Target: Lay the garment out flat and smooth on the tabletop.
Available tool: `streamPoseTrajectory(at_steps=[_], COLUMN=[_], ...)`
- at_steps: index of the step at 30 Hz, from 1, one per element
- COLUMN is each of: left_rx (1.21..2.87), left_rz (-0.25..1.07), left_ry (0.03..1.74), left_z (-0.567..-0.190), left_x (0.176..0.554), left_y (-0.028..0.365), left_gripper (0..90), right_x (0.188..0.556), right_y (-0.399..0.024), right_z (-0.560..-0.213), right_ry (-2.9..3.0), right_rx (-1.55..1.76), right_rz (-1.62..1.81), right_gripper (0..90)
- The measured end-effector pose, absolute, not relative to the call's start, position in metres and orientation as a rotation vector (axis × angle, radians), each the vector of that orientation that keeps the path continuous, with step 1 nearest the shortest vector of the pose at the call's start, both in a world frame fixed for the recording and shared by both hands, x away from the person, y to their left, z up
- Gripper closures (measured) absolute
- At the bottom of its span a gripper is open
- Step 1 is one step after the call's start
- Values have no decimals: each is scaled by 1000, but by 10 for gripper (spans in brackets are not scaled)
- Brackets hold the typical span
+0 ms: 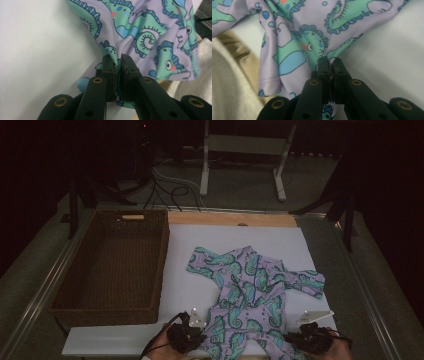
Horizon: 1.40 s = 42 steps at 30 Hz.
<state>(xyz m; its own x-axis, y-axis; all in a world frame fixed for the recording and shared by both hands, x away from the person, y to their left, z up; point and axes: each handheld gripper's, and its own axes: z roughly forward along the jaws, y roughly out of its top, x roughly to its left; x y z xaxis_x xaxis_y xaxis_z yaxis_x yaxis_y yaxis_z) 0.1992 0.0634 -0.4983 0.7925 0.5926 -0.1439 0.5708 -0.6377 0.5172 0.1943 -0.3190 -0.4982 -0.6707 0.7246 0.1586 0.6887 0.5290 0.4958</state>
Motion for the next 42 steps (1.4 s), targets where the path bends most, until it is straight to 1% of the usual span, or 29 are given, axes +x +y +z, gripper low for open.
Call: streamPoseTrajectory(at_steps=[1,2,3,5,7,10,17,21,24,26,27,28,29,30,31,32,34,37,38,40,42], left_rx=[2429,2429,2406,2392,2370,2366,2338,2334,2325,2312,2306,2325,2325,2339,2347,2347,2377,2382,2374,2366,2349], left_rz=[91,91,123,143,149,148,133,151,188,216,212,174,174,167,165,165,205,298,309,268,225], left_ry=[890,890,942,974,1005,1005,966,930,882,881,883,890,890,896,899,899,883,907,916,945,956], left_z=[-498,-498,-498,-498,-499,-500,-500,-500,-499,-500,-501,-504,-504,-506,-506,-506,-506,-505,-505,-507,-508], left_x=[198,198,200,203,208,210,216,222,227,233,235,240,240,241,238,238,234,231,232,236,236], left_y=[70,70,79,83,87,85,72,58,44,34,32,27,27,26,26,26,28,36,39,44,47], left_gripper=[837,837,837,838,839,837,822,817,800,791,771,757,748,748,746,742,728,705,678,535,526], right_x=[190,190,187,184,183,182,184,182,182,182,181,181,181,181,181,181,185,188,189,194,196], right_y=[-314,-314,-308,-303,-300,-298,-317,-330,-338,-343,-345,-346,-346,-348,-350,-350,-353,-352,-350,-346,-344], right_z=[-498,-498,-497,-496,-496,-495,-496,-496,-497,-496,-496,-495,-495,-495,-494,-494,-492,-490,-490,-490,-490], right_ry=[2716,2716,2740,2754,2763,2757,2715,2682,2652,2637,2625,2619,2619,2611,2576,2576,2526,2497,2487,2468,2468], right_rx=[1215,1215,1175,1162,1143,1158,1188,1230,1245,1255,1266,1273,1273,1273,1296,1296,1334,1343,1340,1348,1343], right_rz=[839,839,856,879,875,857,837,816,765,743,720,723,723,737,765,765,818,842,852,850,845], right_gripper=[870,870,870,869,869,870,868,869,869,869,868,854,854,779,594,594,475,456,447,418,413])
